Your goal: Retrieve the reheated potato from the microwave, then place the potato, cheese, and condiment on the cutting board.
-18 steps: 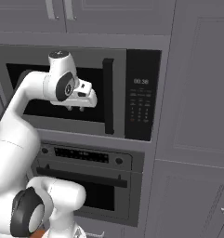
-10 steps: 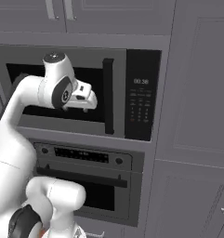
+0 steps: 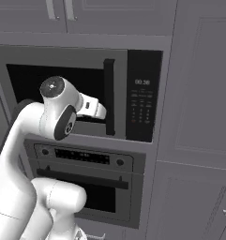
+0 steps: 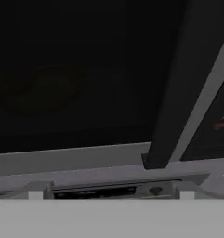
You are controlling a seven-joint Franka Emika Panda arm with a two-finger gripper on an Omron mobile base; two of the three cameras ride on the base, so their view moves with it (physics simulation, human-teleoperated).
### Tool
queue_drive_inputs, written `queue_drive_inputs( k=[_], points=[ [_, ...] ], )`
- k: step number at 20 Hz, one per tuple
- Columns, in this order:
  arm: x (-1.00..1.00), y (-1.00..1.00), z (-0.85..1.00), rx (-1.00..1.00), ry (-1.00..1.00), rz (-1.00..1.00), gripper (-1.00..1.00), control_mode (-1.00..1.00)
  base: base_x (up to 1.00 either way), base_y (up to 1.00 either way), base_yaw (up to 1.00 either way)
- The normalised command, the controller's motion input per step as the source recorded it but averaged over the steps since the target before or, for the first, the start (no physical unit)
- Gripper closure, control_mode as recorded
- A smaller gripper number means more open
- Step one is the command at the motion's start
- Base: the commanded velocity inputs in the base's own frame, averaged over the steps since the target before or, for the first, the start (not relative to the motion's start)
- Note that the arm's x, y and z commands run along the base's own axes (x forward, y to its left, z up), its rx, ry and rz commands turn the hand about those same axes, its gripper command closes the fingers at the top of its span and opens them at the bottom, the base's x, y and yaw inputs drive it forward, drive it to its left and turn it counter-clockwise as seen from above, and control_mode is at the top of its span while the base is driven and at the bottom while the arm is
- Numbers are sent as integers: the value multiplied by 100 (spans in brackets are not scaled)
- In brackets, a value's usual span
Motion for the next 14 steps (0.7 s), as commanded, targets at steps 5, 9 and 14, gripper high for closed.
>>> queue_drive_inputs(
  k=[5,9,14],
  points=[
    [-1,-44,28,0,-1,0,-100,-100,0,0,0],
    [3,-47,21,0,4,0,-100,-100,0,0,0],
    [23,-31,4,0,5,0,-100,-100,0,0,0]
  ],
)
